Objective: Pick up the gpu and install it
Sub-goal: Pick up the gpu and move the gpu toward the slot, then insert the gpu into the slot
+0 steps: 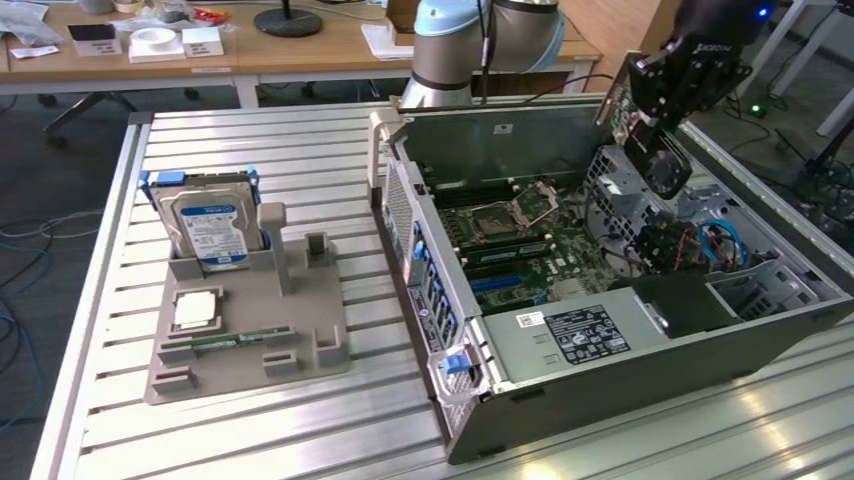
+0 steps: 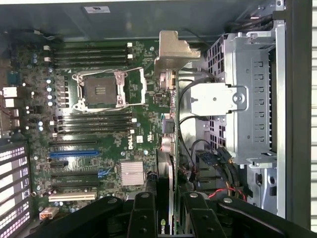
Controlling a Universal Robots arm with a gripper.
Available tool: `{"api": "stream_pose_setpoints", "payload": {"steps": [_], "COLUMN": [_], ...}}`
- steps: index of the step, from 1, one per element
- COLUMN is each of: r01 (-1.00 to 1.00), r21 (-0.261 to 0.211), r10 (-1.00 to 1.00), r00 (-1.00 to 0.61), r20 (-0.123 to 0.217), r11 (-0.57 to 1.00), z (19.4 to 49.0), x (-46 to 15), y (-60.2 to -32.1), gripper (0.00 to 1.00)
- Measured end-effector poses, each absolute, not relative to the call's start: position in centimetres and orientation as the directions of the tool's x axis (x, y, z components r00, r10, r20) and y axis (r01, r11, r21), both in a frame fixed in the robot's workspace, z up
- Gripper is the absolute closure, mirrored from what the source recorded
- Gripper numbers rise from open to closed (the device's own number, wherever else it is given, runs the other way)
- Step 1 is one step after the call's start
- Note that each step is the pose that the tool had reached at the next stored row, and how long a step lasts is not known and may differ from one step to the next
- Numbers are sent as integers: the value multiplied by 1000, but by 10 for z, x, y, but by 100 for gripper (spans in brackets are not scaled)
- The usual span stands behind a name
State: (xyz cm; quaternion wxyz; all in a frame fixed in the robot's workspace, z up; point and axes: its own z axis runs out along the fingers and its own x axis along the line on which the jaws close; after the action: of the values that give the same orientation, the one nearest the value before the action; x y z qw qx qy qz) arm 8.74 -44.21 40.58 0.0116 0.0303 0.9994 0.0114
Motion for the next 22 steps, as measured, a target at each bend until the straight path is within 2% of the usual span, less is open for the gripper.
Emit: {"api": "stream_pose_setpoints", "payload": {"steps": [22], "r01": [54], "r21": [23], "r10": [54], "r00": [-998], "r20": [-22], "r11": [998], "z": [399], "x": [88], "y": [-442], "gripper": [74]}}
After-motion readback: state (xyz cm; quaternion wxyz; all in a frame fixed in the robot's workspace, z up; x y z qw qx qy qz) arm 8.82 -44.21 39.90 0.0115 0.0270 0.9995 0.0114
